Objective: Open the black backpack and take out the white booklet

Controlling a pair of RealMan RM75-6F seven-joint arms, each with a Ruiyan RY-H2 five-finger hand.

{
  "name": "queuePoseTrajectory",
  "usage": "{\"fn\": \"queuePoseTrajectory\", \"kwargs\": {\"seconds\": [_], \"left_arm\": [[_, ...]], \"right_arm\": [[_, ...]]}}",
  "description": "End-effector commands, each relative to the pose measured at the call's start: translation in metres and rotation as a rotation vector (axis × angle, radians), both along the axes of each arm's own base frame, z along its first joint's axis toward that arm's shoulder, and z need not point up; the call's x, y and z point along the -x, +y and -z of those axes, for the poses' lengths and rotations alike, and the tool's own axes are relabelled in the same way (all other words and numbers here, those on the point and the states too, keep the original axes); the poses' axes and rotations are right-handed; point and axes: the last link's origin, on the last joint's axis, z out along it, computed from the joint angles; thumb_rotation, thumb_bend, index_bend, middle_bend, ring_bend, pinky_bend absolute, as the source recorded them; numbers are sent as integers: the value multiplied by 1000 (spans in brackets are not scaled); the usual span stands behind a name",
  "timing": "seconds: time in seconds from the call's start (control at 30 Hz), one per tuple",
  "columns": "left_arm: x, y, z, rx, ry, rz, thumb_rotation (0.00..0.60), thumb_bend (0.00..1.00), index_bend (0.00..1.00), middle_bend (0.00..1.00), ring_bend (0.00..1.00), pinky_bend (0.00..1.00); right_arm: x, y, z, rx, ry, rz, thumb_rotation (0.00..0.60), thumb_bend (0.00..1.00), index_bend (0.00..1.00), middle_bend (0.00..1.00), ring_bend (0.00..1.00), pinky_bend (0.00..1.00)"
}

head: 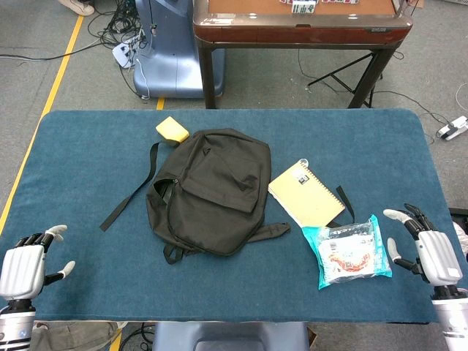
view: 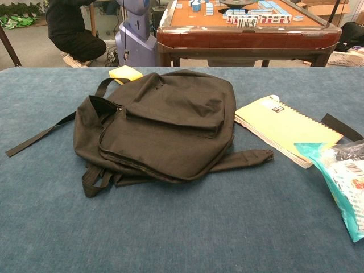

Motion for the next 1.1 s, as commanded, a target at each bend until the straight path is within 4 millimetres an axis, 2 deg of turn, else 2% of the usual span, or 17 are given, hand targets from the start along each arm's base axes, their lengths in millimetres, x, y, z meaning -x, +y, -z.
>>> {"fn": "queuePoseTrajectory", "kwargs": {"seconds": [0.03,0.3,0.53,0.7,0.77,0.9,1.1], "left_arm": [[1,0,0,0,0,-1,600,163,348,417,358,338],[2,0,0,-1,-2,-4,600,163,347,417,358,338],[3,3,0,-2,-4,-3,600,162,348,417,358,338],[0,4,0,-3,-7,5,600,163,348,417,358,338],[-1,4,0,-3,-8,10,600,163,348,417,358,338],[-5,2,1,2,-9,23,600,163,347,417,358,338],[-6,0,-2,-7,-9,21,600,162,347,417,358,338]], "right_arm": [[-1,0,0,-1,1,-2,600,454,240,259,93,232],[-9,-5,4,-31,17,-32,600,455,240,259,93,232],[-34,-27,18,-106,57,-118,600,455,240,259,93,232],[-71,-52,41,-197,100,-233,600,450,240,259,93,232],[-85,-64,50,-232,113,-269,600,419,240,257,93,232],[-122,-87,79,-313,128,-346,600,334,240,247,93,232],[-163,-104,127,-408,161,-416,600,248,206,211,93,232]]}}
